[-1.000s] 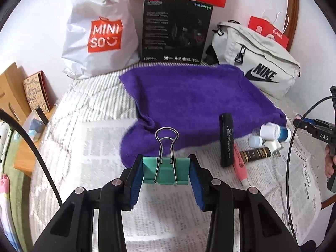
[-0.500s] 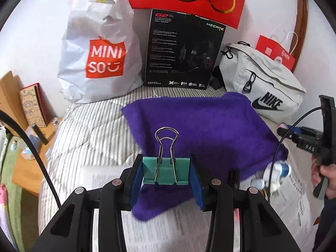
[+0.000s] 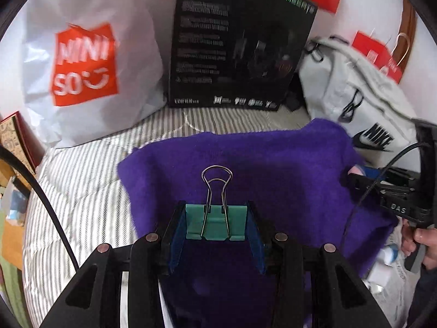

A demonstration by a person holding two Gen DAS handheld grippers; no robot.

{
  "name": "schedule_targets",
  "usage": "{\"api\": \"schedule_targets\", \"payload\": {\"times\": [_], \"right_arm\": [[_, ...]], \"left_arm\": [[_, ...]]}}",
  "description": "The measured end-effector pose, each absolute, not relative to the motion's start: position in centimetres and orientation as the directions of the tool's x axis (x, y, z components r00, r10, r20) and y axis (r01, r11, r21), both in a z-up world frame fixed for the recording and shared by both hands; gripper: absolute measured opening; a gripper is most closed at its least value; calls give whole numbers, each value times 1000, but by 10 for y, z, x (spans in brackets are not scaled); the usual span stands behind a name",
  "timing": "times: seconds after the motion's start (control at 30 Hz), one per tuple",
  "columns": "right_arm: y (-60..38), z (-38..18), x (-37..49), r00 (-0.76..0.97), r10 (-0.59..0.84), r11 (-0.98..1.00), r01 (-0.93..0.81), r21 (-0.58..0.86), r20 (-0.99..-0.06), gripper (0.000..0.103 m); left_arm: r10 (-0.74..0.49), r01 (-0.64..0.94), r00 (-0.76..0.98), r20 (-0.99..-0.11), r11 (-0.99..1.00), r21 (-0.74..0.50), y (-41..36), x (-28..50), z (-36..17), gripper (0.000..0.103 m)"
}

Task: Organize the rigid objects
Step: 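Carry the cylinder with the right tool while the left carries the clip onto the purple towel, then open the right tool on the towel while the left releases the clip there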

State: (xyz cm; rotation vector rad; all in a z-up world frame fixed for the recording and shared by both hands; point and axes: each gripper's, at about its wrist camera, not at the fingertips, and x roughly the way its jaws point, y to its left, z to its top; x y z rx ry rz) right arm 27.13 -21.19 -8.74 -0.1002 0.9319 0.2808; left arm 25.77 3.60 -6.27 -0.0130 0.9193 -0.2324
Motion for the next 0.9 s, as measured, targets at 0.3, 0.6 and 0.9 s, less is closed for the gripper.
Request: {"api": "schedule_targets", "payload": {"times": [0.3, 0.6, 0.9], "right_arm": [[-203, -104, 294, 516, 153, 957, -289, -3, -843, 36], [-202, -105, 295, 505, 156, 953, -303, -5, -849, 37], [-204, -107, 293, 473, 175, 948, -319, 18, -863, 55]], "left_arm": [[-177, 188, 531, -829, 978, -88, 29, 278, -81, 39], [-123, 212, 508, -853, 977, -15, 16, 287, -87, 39], [-87, 226, 492, -866, 974, 31, 8, 286, -90, 48]]}}
